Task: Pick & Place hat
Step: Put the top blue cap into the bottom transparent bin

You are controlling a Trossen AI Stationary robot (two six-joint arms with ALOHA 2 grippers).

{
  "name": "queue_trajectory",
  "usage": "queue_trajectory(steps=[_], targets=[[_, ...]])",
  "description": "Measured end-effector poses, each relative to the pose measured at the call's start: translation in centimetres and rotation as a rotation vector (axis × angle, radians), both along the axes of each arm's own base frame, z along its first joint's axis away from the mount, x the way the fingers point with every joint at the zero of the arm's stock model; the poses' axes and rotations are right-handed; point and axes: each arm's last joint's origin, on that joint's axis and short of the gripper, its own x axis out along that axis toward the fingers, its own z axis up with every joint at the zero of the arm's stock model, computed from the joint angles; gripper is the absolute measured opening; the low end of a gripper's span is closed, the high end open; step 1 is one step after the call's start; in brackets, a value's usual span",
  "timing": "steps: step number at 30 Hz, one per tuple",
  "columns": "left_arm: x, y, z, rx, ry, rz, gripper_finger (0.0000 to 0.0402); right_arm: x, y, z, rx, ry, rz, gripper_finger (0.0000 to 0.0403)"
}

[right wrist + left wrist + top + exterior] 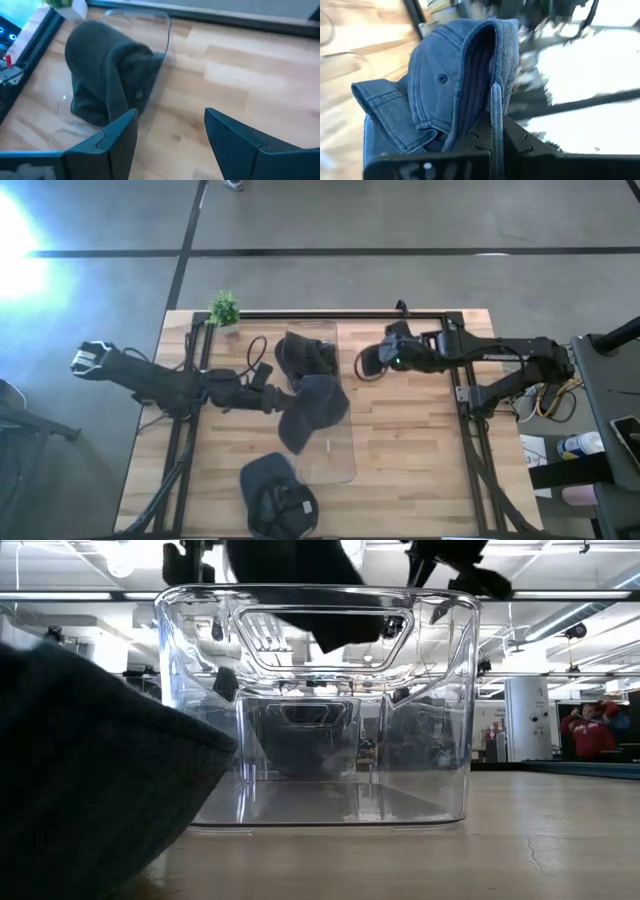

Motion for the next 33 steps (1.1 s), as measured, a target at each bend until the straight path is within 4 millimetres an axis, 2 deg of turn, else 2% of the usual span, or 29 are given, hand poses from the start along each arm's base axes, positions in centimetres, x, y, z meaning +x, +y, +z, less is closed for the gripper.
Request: queue_trajectory(steps=[2,7,14,19,24,27,33], targets=[[0.3,-0.3,-0.9,-0.067,-0.036,0.036,0.0007,-0.2,1.0,-0.1,0.011,0.003,-0.007,0.0223],[0.5,-2.1,-3.1,-0.121,0.021,0.127,0.0007,-0.6,2.6,-0.5,0.032,0.041,0.003,0.0223],[1.4,-5.3,-6.1,-0.184,0.098,0.239,0.0007,-0.9,3.5,-0.6,0.006,0.072,0.042,0.0223],[3.2,-6.8,-8.3,-0.183,0.163,0.277,0.0007,-0.8,3.7,-0.7,-0.022,0.1,0.09,0.0224],[5.2,-7.7,-10.1,-0.157,0.233,0.239,0.001,-0.9,3.8,-0.9,-0.042,0.125,0.127,0.0224],[6.0,-8.3,-11.5,-0.156,0.287,0.228,0.003,-0.9,4.0,-0.9,-0.052,0.136,0.151,0.0224],[6.7,-8.6,-11.6,-0.113,0.351,0.222,0.0122,-0.9,4.1,-1.0,-0.059,0.153,0.18,0.0224]])
